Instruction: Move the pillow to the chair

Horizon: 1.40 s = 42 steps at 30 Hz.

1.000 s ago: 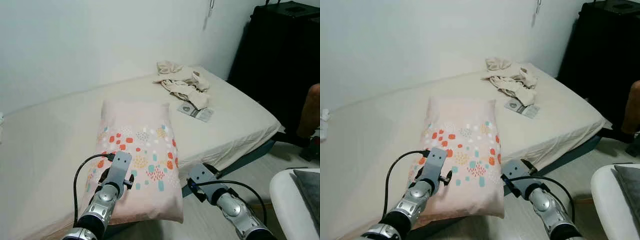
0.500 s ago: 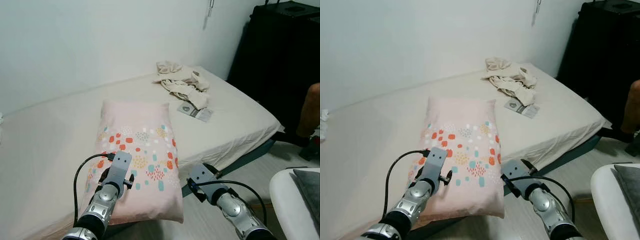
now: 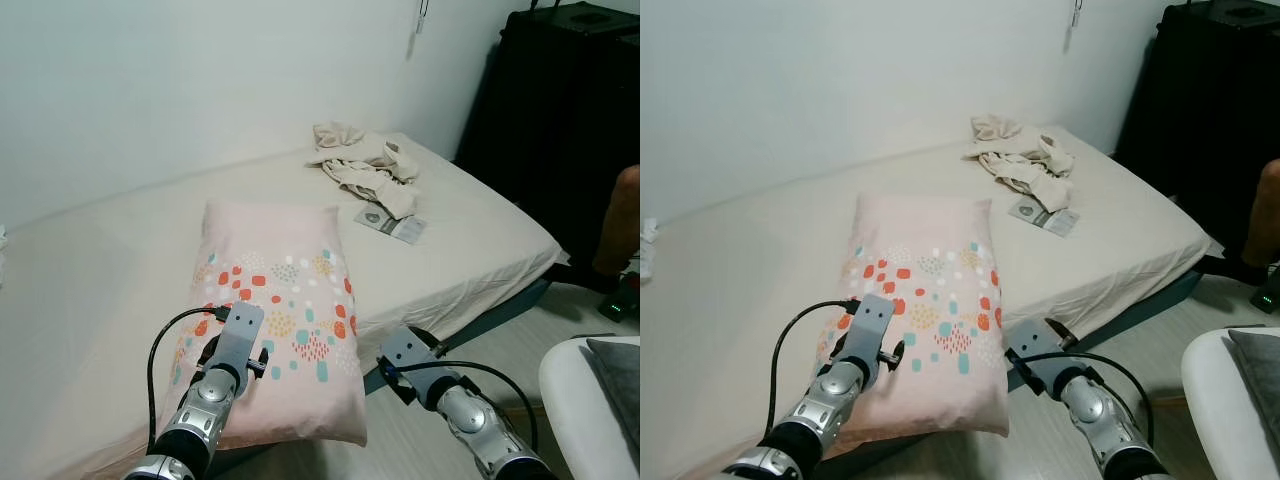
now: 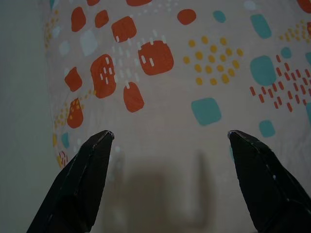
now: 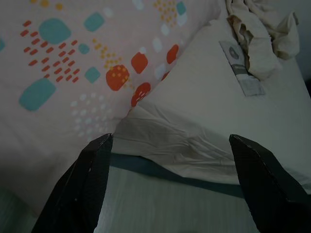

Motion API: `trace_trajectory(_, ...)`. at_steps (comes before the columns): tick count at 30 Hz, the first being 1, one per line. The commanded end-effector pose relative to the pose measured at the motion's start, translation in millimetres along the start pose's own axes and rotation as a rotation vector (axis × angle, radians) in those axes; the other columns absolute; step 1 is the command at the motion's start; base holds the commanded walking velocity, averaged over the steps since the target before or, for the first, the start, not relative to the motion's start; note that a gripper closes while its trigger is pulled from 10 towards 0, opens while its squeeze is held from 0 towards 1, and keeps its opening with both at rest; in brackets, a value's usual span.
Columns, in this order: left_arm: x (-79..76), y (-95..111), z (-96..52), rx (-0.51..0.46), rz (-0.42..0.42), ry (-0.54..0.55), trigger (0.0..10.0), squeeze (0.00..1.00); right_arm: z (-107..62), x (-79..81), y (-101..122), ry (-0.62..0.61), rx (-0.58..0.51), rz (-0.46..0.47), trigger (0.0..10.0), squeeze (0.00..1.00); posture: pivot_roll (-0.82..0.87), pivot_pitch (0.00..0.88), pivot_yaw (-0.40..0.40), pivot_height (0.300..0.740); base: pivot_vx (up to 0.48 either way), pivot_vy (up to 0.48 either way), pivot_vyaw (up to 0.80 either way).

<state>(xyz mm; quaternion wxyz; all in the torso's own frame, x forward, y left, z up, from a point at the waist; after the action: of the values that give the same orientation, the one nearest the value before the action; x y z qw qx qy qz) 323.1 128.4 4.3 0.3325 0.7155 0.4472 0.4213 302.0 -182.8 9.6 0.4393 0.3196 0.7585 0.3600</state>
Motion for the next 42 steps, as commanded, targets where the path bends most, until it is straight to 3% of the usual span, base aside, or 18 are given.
trace_trajectory(1,0.1,-5.8,-1.6,0.022,0.001,0.004,10.0,0.00,-3.4,-0.1,-3.8,0.001,0.001,0.018,10.0,0.00,-0.12,0.070,0.002,0.740,0.000,0.000,0.00)
trace_trajectory(42,-0.7,-8.1,-2.9,0.027,-0.006,0.010,10.0,0.00,-3.4,1.5,-4.0,0.018,0.006,0.014,10.0,0.00,-0.12,0.084,-0.006,0.740,0.000,0.000,0.00)
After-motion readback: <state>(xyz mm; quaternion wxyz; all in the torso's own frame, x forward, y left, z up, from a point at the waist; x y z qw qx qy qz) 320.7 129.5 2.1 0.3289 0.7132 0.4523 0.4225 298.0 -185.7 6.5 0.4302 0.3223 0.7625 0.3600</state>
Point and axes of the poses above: a point about 5 cm out from each wrist's last joint towards the gripper, its own z axis pointing out of the wrist towards the gripper, its own y axis along the axis of the wrist's last joint, x = y × z, the point moved 2 cm from there along z, pointing out of the wrist towards the gripper, and after that the axes turned 7 degrees about z, right-handed, at the moved point
